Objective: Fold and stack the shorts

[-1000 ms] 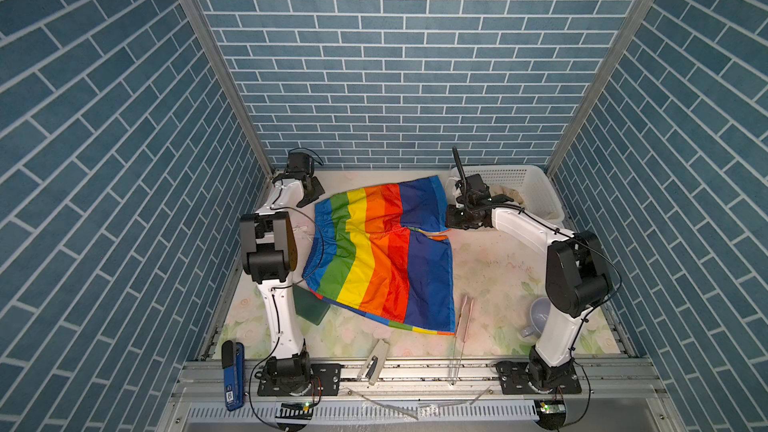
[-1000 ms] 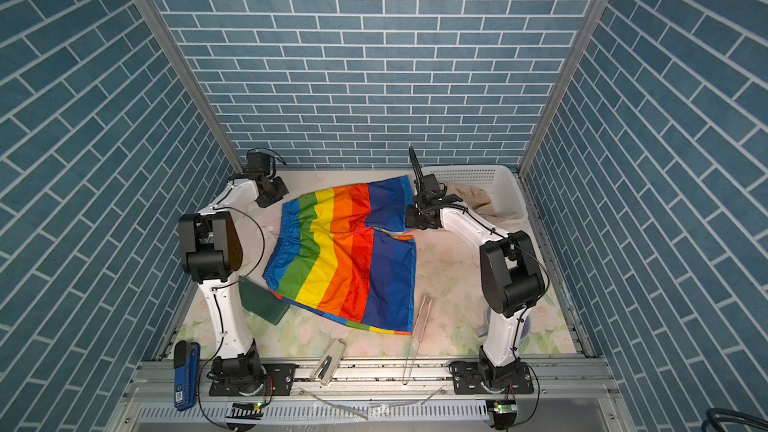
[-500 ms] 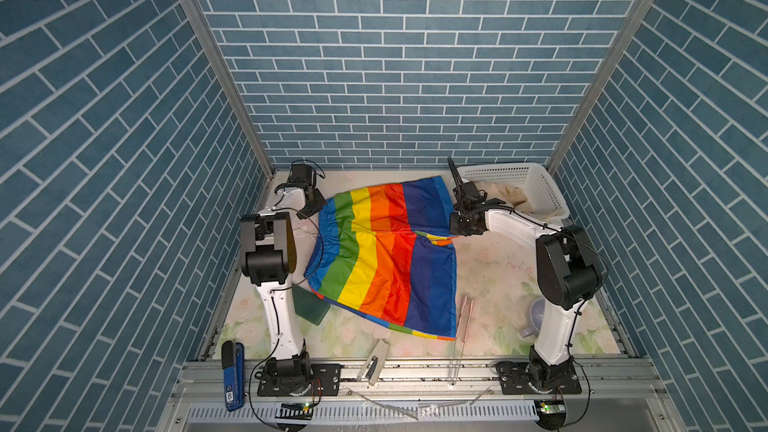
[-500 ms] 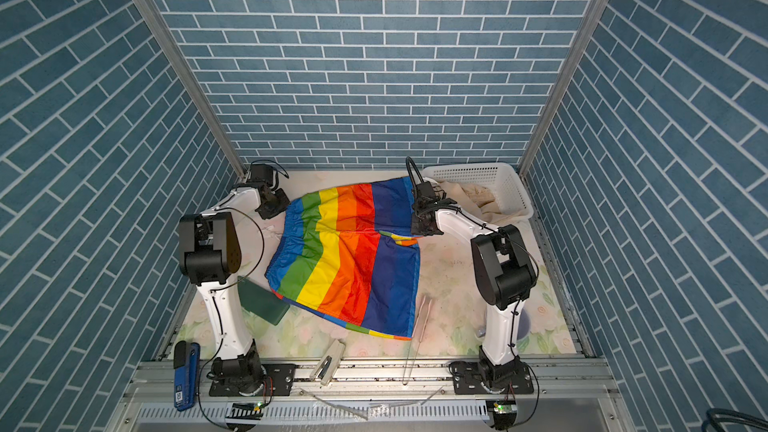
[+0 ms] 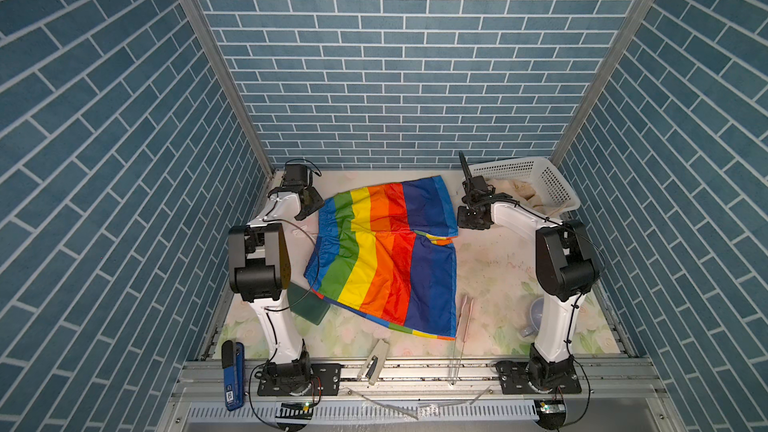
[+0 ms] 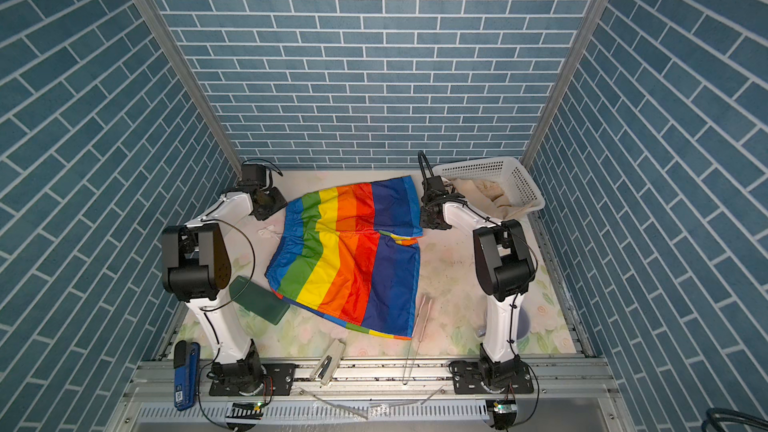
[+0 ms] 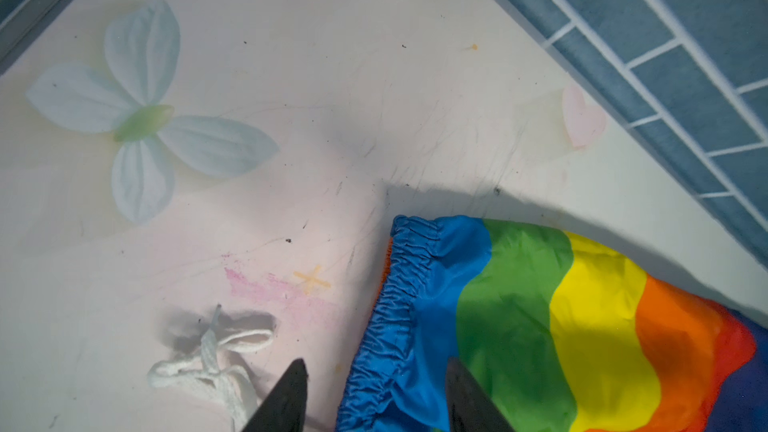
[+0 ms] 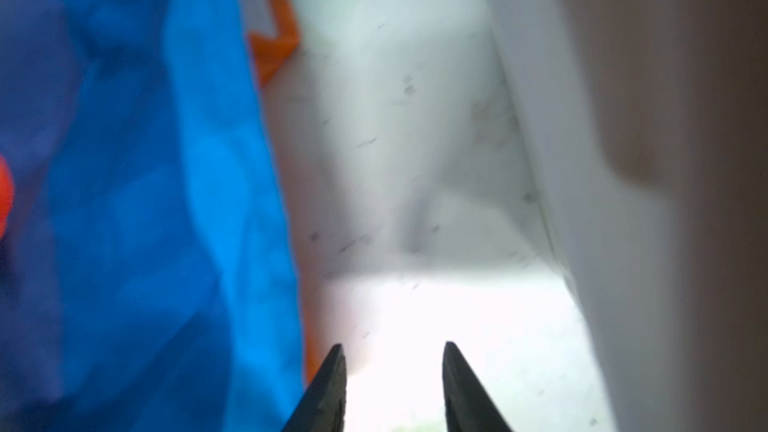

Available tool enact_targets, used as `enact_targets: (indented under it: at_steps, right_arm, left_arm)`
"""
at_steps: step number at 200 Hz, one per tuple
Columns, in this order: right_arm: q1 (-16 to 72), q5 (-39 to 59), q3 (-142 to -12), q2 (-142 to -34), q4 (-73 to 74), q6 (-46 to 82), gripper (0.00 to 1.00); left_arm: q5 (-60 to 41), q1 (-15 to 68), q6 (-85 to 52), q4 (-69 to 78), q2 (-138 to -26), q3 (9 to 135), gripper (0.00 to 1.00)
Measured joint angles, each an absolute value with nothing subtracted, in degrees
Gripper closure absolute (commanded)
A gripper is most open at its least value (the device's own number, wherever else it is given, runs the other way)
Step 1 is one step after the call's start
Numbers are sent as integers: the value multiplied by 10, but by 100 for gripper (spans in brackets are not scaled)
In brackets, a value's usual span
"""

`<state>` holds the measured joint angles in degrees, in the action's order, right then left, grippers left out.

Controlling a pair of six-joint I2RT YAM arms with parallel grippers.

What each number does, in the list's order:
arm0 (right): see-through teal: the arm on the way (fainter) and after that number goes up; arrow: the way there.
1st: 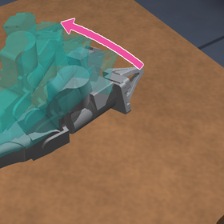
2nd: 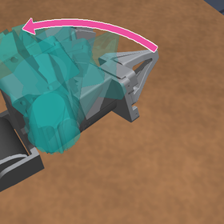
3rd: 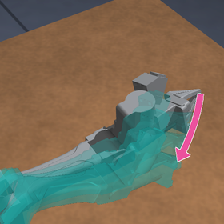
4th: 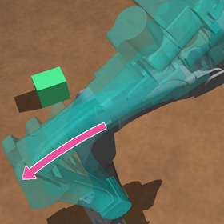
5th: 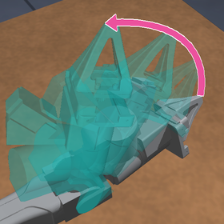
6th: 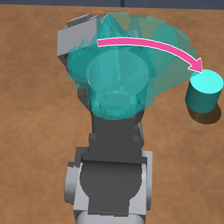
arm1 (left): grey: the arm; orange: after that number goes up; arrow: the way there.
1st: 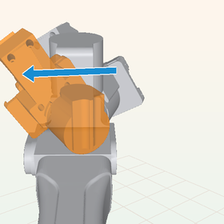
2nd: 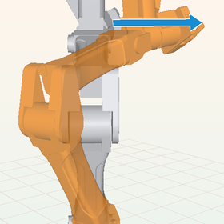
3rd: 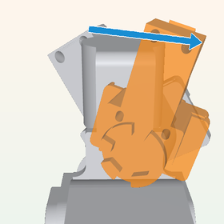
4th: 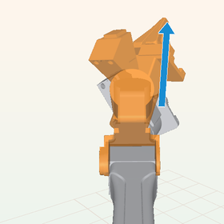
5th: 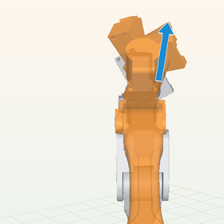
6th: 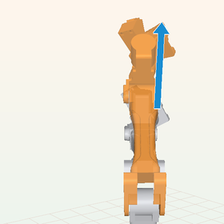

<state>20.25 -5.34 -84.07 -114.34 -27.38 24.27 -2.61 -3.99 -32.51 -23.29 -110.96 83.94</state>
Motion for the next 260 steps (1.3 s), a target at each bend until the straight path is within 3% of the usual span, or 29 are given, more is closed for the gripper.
enact_targets:
  at_steps: [32,93,133,164,190,215,231,245,253,260]
  right_arm:
    - [185,-40,-857,-1147,-279,235,56]
    - [240,65,-808,-1127,-226,263,41]
    - [261,119,-783,-1135,-191,298,42]
    - [255,123,-785,-1156,-178,318,52]
    - [248,120,-798,-1173,-181,327,52]
    - [240,112,-833,-1196,-190,328,55]
    - [236,108,-860,-1216,-196,327,73]
    - [233,103,-881,-1231,-202,328,93]
    - [232,102,-892,-1240,-207,323,100]
    - [231,103,-903,-1250,-211,324,100]
  left_arm:
    - [-20,-40,-328,-231,-1093,817,34]
    - [-11,-39,-328,-228,-1098,803,26]
    - [-18,-37,-331,-211,-1123,802,26]
    - [-32,-31,-337,-191,-1149,802,28]
    - [-46,-27,-341,-176,-1178,802,33]
    - [-55,-24,-343,-161,-1190,813,41]
    - [-59,-24,-344,-156,-1198,820,56]
    - [-62,-24,-348,-155,-1205,827,76]
    - [-64,-24,-349,-155,-1209,832,84]
    - [-65,-24,-349,-156,-1212,834,90]
